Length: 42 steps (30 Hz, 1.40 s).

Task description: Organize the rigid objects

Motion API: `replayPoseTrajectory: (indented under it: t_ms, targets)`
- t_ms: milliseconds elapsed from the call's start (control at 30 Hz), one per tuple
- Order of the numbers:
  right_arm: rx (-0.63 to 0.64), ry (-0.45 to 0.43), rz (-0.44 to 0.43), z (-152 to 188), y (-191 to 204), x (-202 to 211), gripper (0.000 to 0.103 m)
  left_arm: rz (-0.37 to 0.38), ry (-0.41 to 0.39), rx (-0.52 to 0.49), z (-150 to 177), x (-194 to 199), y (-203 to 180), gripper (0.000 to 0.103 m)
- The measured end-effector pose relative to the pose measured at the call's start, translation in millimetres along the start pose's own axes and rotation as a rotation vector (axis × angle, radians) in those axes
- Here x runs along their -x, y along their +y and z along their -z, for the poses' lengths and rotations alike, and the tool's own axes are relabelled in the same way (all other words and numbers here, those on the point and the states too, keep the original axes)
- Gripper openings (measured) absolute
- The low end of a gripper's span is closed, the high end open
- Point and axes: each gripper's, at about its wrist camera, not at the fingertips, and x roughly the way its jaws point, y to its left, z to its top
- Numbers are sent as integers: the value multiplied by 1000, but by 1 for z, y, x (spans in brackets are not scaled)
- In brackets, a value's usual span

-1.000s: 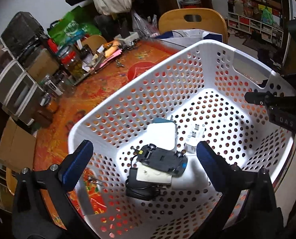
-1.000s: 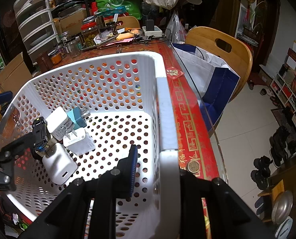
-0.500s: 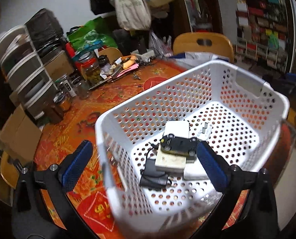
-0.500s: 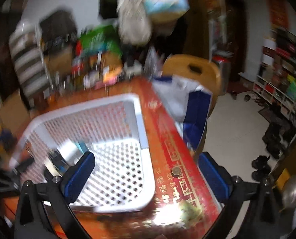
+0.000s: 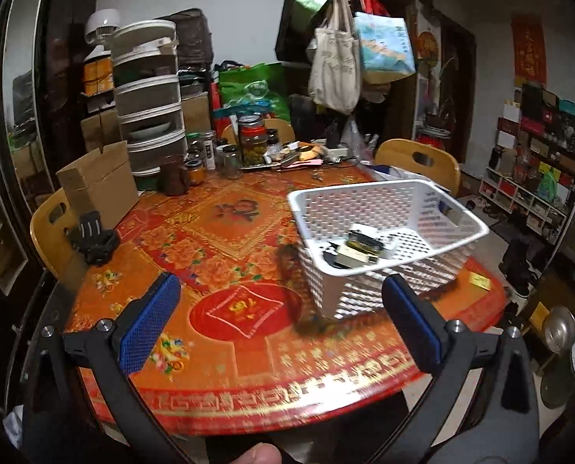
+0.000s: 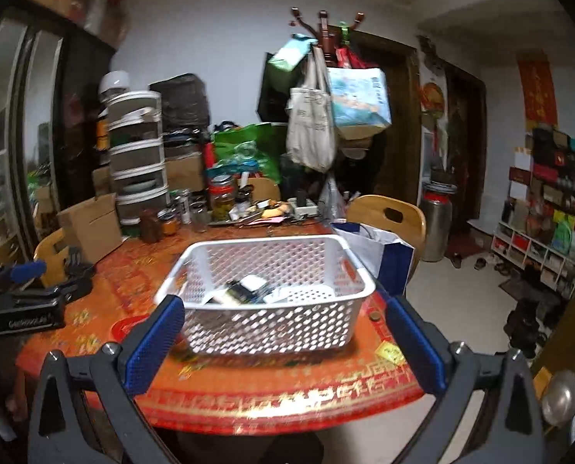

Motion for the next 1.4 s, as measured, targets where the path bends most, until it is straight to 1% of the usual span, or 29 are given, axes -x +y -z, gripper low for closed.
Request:
replayPoseTrajectory:
  t_ms: [67,133,200,333,533,667,833,1400]
  targets:
    - [12,31,-14,4,6,4,103,33,-18,-10,4,13,-7,103]
    - [16,72,-14,7,5,-4,103,38,-21,-31,7,16,-19,103]
    - [10,99,-7,10,2,-11,103,40,0,-47,8,9,-32,103]
    - [-17,131,-15,11,-18,-27,103,74,40,-60,8,-6,-49,103]
    - [-18,148,-18,13,-27,-33,103,66,39,-61,5,-16,-56,103]
    - [-9,146,-25,13,-26,-32,103,51,21,-54,3,-13,-52,103]
    - [0,148,-26,12,-25,-33,103,43,22,-55,2,-12,-54,103]
    - [-4,139,-28,9,-27,-30,103,46,33,-60,2,-13,-55,103]
